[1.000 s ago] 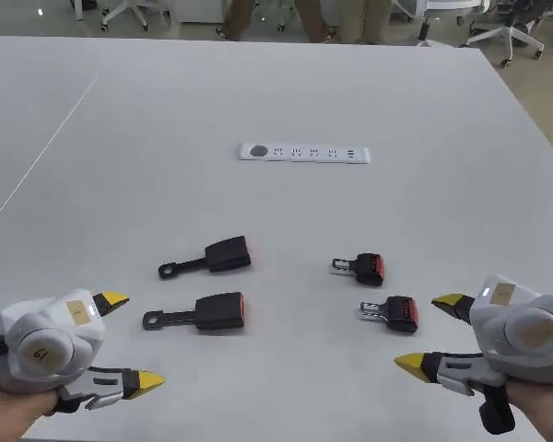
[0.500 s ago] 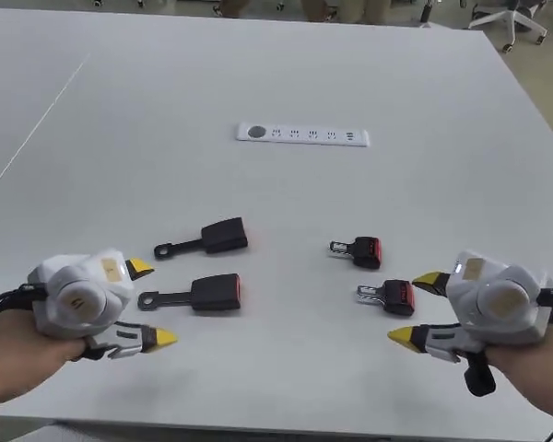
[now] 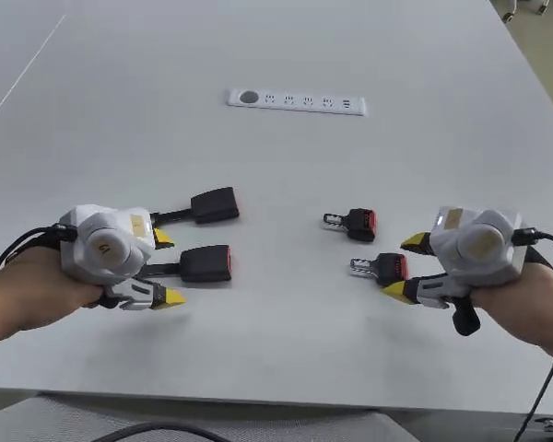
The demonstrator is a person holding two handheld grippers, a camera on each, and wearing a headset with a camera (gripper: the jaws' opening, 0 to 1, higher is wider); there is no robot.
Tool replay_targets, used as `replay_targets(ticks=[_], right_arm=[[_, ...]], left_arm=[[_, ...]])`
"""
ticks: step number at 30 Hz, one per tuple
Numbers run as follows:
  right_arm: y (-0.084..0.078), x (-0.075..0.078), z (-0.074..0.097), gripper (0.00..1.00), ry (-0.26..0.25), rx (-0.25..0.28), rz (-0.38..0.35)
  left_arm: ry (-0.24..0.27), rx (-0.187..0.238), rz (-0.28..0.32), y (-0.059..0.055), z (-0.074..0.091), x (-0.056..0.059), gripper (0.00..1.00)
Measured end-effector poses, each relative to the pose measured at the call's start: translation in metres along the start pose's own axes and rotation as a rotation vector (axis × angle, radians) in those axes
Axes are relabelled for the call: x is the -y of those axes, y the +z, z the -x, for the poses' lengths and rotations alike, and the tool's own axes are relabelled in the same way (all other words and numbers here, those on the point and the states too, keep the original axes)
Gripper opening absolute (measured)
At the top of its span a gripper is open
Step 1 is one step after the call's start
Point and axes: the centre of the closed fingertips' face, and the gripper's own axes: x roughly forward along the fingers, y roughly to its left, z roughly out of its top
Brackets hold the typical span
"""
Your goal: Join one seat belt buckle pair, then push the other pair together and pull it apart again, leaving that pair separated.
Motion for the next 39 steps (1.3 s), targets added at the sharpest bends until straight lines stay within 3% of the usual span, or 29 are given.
replay_targets(ticks=[12, 15, 22, 28, 39], right_arm=[[-0.018, 0.008, -0.023, 0.42, 0.076, -0.087, 0.057], [-0.021, 0.010, -0.027, 0.41, 0.094, -0.103, 0.071], [-0.025, 0.011, -0.033, 0.38, 0.136, -0.124, 0.082], [-0.026, 0.011, -0.034, 0.37, 0.163, -0.148, 0.132], [-0.031, 0.011, -0.037, 0.34, 0.202, -0.203, 0.254]], left_arm=[[-0.030, -0.028, -0.030, -0.002, -0.018, -0.022, 0.49], [-0.064, -0.023, -0.045, 0.005, -0.023, -0.018, 0.47], [-0.122, -0.048, -0.083, 0.009, -0.033, -0.010, 0.39], [-0.143, -0.092, -0.166, 0.010, -0.039, -0.007, 0.34], [-0.164, -0.086, -0.171, 0.010, -0.039, -0.004, 0.33]])
